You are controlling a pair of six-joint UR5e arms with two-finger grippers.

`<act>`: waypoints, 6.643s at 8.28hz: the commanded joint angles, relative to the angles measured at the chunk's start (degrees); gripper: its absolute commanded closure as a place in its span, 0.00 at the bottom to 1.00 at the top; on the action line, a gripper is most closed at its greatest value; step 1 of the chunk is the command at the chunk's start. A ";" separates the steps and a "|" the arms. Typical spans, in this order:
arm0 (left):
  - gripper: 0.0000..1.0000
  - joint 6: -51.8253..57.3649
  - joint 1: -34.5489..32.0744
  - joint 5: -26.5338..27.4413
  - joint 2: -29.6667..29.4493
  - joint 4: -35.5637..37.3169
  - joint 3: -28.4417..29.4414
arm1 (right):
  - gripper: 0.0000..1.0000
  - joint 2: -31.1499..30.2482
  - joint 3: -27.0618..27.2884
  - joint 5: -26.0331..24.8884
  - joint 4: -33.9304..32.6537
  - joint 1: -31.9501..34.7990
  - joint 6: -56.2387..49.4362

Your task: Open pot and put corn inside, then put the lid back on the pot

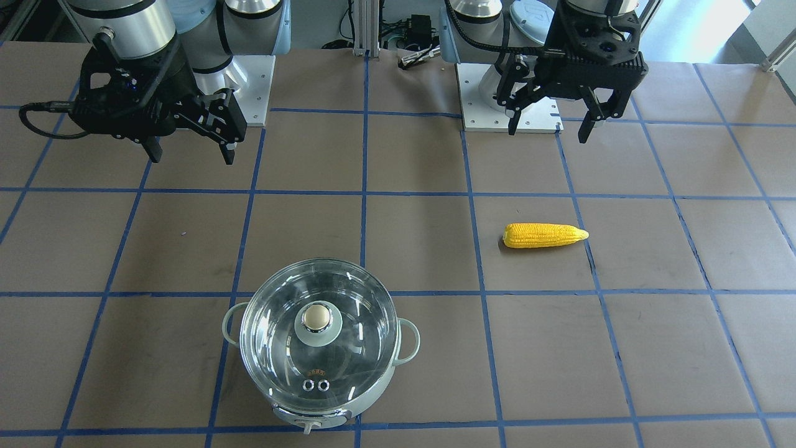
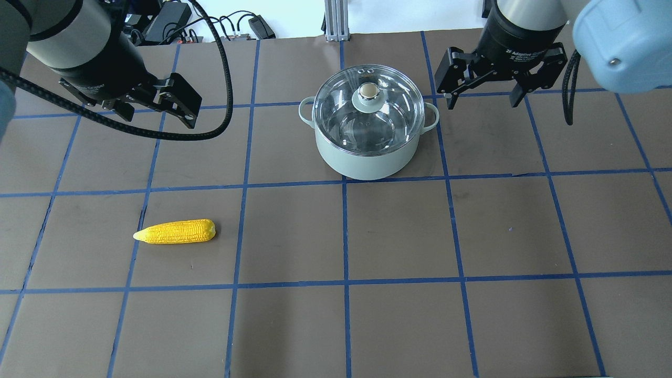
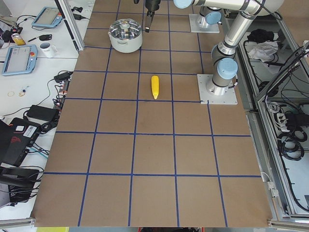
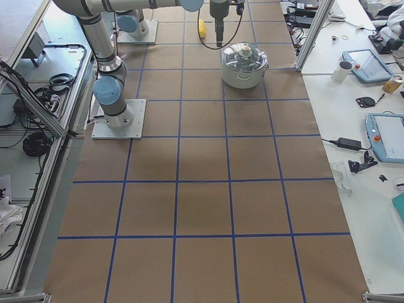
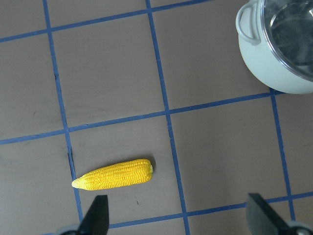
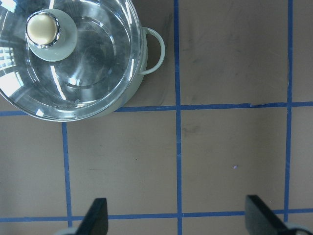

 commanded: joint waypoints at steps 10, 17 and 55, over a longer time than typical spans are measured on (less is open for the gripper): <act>0.00 -3.82 3.79 -0.51 -0.92 -0.12 -0.27 | 0.00 0.44 -0.07 -0.20 -4.20 -0.22 -2.35; 0.00 -5.58 5.72 -0.34 -1.28 -0.30 -0.36 | 0.00 16.12 -13.75 -0.82 -7.52 4.32 7.02; 0.00 -85.12 18.99 -2.89 -10.32 33.81 -33.84 | 0.58 -0.17 -1.31 -0.20 2.48 -0.82 2.91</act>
